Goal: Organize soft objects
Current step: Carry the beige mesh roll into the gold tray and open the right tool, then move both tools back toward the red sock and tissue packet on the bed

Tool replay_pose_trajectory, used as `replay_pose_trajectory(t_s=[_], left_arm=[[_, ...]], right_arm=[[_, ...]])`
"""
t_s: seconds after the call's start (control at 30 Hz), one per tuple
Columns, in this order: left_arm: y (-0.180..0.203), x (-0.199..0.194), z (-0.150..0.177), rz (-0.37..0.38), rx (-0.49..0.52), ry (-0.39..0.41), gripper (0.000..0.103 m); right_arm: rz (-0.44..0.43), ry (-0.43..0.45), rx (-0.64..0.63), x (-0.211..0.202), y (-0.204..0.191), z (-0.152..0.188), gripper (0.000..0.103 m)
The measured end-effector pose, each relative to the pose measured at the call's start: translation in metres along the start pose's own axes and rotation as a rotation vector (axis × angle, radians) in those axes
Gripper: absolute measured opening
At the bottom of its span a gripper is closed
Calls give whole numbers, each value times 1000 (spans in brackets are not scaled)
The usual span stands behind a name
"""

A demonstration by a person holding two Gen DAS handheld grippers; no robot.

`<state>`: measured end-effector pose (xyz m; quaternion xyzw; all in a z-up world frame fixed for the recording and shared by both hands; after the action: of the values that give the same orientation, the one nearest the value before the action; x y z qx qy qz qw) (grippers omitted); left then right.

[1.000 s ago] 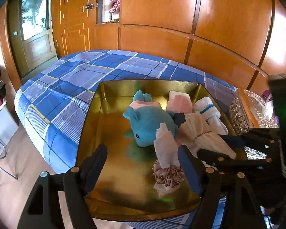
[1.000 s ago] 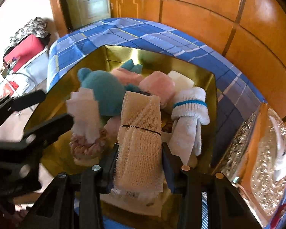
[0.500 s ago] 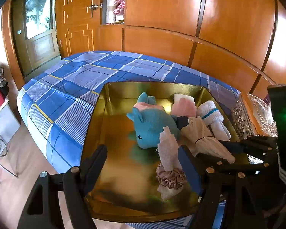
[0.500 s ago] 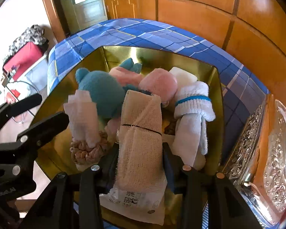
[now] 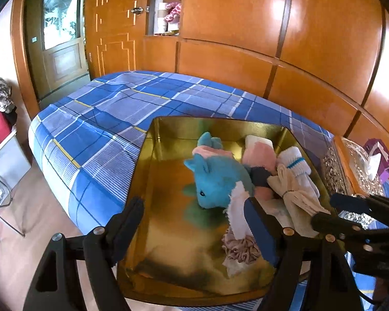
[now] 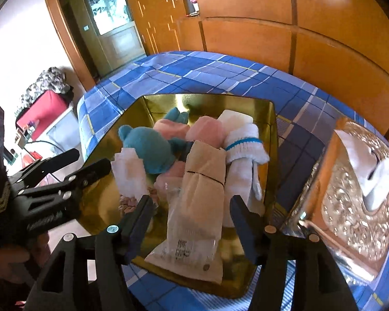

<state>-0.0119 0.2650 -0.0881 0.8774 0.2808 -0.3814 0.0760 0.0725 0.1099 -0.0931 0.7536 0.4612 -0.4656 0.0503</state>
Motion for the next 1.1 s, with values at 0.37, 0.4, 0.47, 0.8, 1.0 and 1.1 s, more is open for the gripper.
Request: replay_pose_trajectory(t_s=[0.37, 0.4, 0.47, 0.8, 1.0, 1.1], left_arm=[[-5, -3, -4, -8, -8, 18, 80], [-5, -3, -5, -8, -8, 19, 80], [-4, -5, -5, -5, -3, 24, 81], [17, -30, -9, 45, 78, 101, 82], [32, -42, -7, 75, 132, 127, 82], [41, -48, -5, 98, 158, 134, 82]], right_arm=[[10, -53, -26, 37, 0, 1, 34], [7, -44, -36, 36, -3, -1, 34], [8, -22, -50, 29, -6, -2, 35], [86, 82, -78, -30, -7, 11, 42], [138, 142, -49, -67, 4, 27, 42], [163, 164, -23, -84, 14, 38, 42]])
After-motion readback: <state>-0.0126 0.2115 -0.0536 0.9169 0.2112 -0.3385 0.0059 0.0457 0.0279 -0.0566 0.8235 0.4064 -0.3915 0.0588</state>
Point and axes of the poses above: each gripper's, at about its wrist camera, not at the fingertips, and x roughly the way its jaws point, y to its right, z to its underside, the point moved 4 cm from there along x, roughly the way its jaws point, and after that the axes turned 13 degrees about -z, right-handed, at the moved point
